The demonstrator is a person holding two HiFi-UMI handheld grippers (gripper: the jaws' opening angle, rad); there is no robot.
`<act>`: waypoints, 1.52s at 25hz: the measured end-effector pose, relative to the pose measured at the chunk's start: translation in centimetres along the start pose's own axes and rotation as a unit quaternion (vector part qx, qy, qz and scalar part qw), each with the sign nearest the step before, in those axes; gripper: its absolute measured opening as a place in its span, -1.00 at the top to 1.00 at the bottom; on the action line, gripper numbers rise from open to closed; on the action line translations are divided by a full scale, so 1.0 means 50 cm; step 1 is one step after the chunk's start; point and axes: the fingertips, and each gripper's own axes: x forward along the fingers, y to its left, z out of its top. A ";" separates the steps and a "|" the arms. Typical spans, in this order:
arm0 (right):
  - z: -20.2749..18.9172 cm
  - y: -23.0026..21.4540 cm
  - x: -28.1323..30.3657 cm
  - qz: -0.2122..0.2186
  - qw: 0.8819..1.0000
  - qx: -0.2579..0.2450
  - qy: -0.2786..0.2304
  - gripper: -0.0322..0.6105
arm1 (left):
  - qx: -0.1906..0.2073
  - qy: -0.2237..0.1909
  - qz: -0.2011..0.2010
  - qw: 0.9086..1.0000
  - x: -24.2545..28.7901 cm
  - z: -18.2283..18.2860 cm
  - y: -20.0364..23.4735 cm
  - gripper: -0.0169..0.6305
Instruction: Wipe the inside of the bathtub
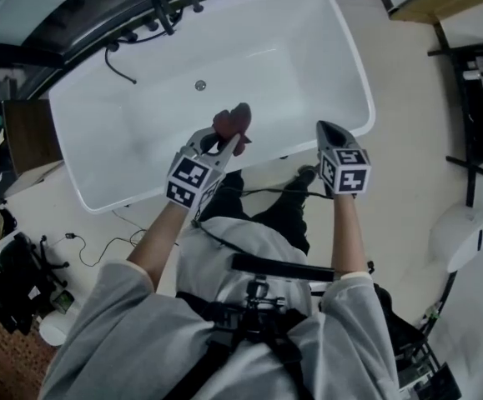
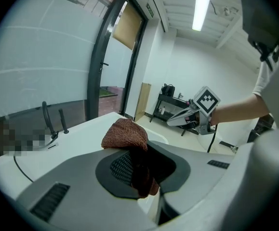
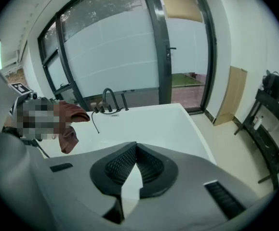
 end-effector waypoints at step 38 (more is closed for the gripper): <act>-0.277 -0.185 0.524 0.109 0.987 -0.056 0.100 0.88 | 0.076 0.352 -0.351 0.864 0.560 -0.565 -0.098 0.81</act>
